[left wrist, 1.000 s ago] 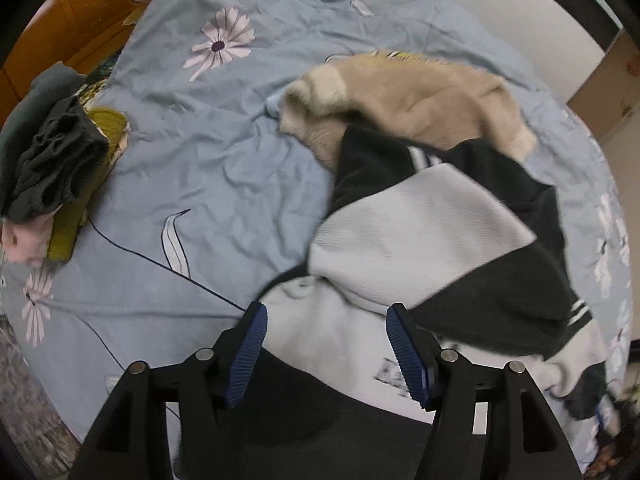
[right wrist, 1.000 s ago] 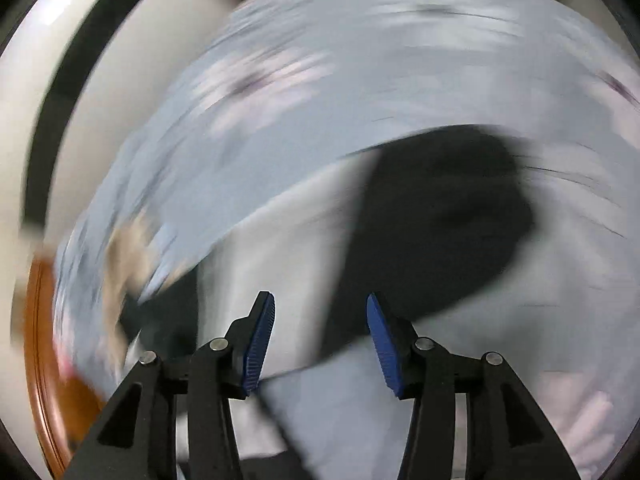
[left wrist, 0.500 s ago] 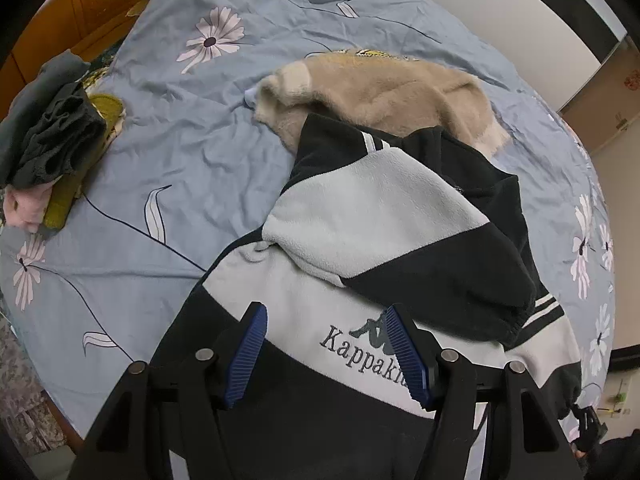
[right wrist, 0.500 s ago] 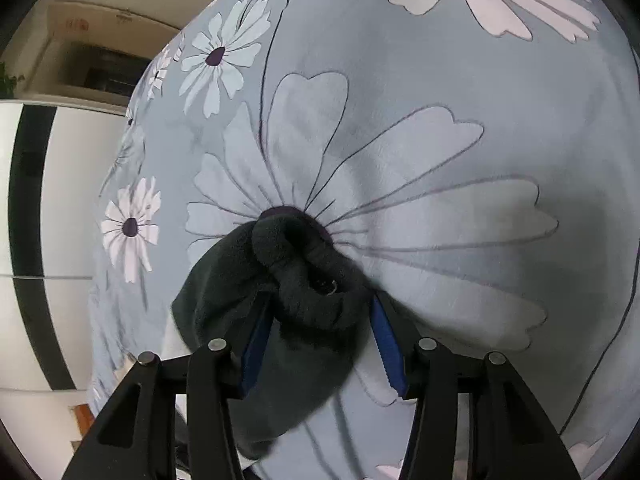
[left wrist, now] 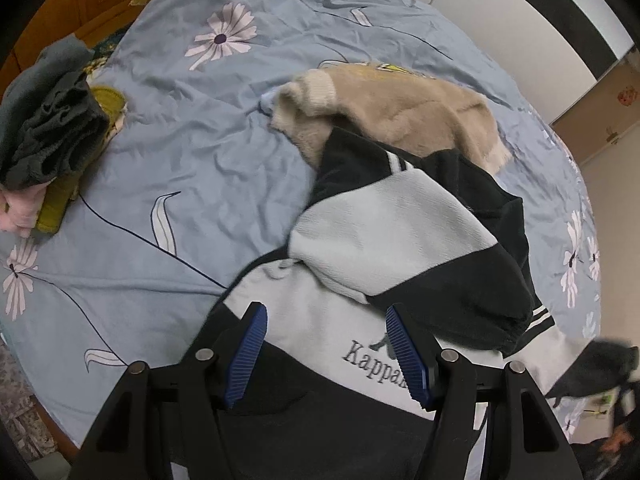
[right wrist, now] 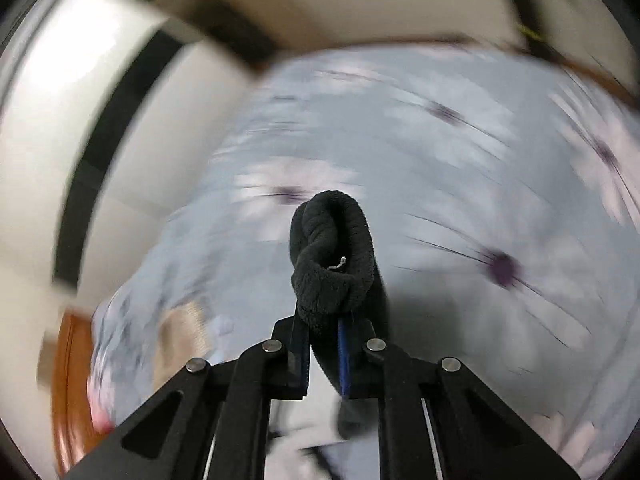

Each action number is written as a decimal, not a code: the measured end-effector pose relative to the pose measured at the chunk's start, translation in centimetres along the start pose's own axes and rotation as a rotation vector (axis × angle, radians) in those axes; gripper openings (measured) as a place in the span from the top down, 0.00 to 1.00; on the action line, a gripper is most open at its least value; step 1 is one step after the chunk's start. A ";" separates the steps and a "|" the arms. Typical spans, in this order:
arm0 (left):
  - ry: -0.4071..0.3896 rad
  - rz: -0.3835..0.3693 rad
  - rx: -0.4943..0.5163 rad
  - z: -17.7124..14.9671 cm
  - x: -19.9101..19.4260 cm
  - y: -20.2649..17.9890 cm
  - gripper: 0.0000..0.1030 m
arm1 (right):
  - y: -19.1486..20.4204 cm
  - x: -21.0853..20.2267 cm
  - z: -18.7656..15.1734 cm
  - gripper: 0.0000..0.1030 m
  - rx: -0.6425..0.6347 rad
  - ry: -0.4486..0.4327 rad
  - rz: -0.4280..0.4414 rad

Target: Fold clothes

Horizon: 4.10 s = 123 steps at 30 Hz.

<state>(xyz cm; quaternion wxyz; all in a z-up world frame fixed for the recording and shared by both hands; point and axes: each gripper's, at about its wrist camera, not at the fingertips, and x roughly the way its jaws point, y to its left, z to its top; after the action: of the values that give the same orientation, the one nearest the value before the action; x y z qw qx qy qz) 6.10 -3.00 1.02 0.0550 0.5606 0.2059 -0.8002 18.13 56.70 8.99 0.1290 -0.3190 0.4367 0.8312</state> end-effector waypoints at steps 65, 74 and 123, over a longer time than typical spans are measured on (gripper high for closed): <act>0.201 -0.285 0.308 7.4 7.8 1.9 0.33 | 9.4 14.0 -17.9 0.50 -0.385 0.500 -0.078; 0.374 -0.225 0.264 -3.4 6.9 10.6 0.32 | -3.7 5.2 -25.1 0.50 -0.158 0.663 -0.171; 0.196 -0.526 -0.010 2.6 -1.6 12.4 0.97 | 0.9 4.8 -18.7 0.92 0.032 0.627 0.281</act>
<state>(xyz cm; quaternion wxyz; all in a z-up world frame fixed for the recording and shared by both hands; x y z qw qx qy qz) 8.40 -15.54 -0.06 -0.1719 0.5624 0.3526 -0.7279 21.81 40.78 -1.28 -0.1225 -0.4936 0.5077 0.6954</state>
